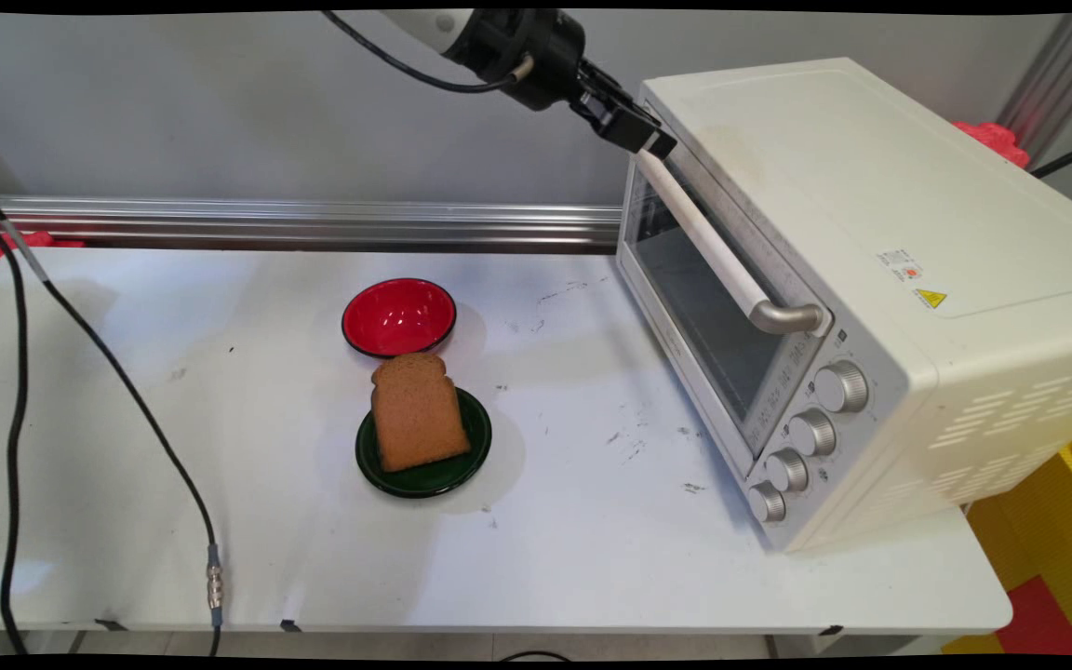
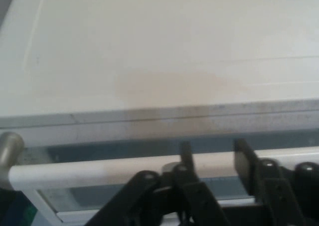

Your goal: Open the oven

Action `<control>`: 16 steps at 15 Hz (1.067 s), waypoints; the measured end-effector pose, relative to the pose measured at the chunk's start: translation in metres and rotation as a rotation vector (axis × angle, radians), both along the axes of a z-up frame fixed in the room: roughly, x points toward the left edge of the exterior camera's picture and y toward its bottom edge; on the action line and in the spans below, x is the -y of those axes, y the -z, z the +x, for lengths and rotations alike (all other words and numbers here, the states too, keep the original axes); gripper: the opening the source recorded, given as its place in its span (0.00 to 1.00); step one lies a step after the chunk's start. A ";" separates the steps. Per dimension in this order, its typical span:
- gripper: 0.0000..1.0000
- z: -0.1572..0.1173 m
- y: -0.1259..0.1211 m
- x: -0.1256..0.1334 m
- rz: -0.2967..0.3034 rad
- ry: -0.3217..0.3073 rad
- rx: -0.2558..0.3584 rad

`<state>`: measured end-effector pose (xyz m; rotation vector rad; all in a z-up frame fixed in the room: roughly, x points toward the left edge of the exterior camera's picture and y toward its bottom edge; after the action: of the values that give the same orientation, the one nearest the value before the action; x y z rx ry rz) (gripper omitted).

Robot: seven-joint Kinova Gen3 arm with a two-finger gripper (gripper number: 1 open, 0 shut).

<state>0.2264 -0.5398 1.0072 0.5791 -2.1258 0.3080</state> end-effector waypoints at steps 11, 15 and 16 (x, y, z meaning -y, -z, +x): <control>0.00 -0.029 0.008 0.015 0.055 0.030 0.017; 0.00 -0.036 0.013 0.019 0.077 0.038 0.022; 0.00 -0.037 0.014 0.020 0.081 0.039 0.022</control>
<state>0.1891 -0.5597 0.9936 0.5825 -2.1764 0.2076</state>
